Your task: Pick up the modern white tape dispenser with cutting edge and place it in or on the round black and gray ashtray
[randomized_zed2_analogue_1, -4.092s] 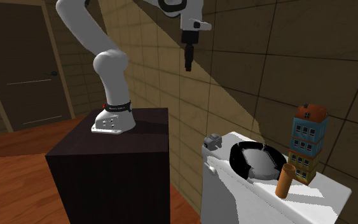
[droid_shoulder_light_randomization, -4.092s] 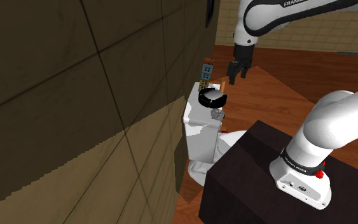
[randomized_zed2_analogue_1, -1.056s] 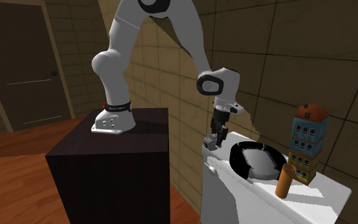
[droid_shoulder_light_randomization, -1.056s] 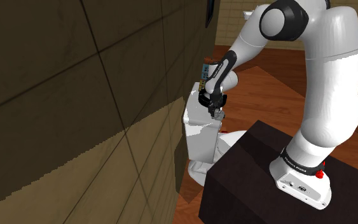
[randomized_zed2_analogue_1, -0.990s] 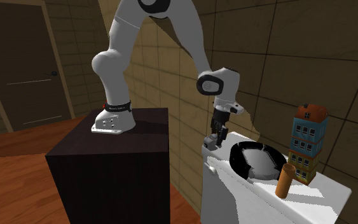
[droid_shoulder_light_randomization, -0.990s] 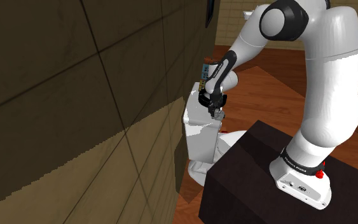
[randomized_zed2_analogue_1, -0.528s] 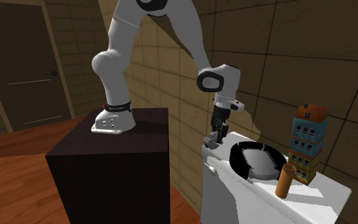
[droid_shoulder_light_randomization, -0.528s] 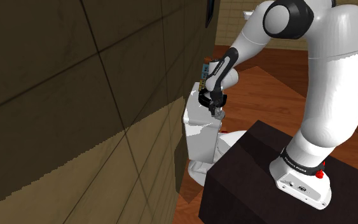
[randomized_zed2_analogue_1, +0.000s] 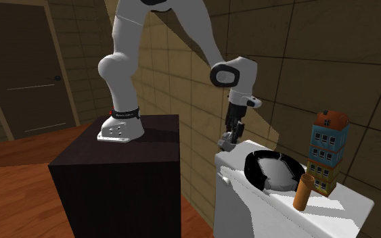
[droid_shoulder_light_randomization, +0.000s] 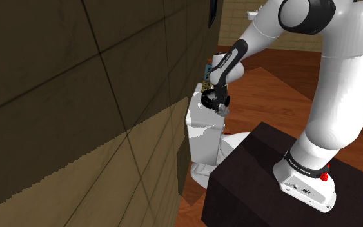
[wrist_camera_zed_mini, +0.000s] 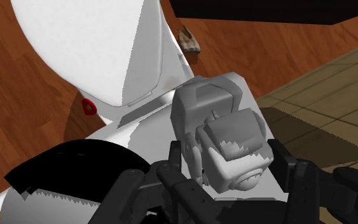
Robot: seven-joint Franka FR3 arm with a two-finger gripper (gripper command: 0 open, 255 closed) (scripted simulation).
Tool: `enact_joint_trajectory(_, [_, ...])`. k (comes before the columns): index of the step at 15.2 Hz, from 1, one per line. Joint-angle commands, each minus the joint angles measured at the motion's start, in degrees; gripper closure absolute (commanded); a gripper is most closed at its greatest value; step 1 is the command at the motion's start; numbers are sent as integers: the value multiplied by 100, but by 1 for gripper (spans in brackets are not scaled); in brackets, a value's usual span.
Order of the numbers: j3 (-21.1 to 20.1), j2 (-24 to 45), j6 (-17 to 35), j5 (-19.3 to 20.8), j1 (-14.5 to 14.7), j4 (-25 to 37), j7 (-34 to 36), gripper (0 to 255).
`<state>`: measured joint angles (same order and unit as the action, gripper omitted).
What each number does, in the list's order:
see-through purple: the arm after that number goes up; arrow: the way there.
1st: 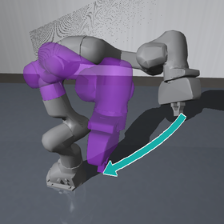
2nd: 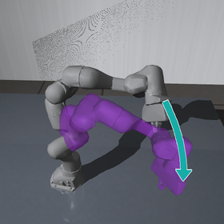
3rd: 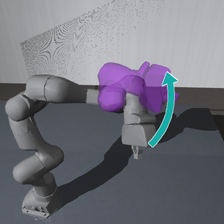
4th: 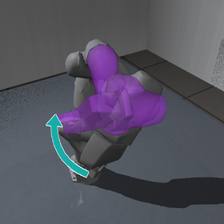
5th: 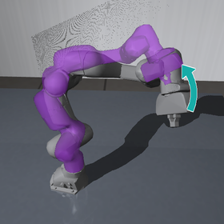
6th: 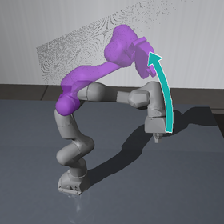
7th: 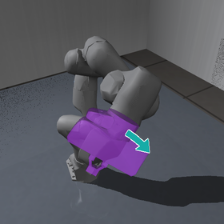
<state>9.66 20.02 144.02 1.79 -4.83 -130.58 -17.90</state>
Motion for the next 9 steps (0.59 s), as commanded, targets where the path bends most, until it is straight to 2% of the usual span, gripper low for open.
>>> enact_joint_trajectory(1, [16, -151, -136, 27, 15, -15, 13, 255])
enact_joint_trajectory(9, [64, -688, -686, 123, 55, 2, 49, 255])
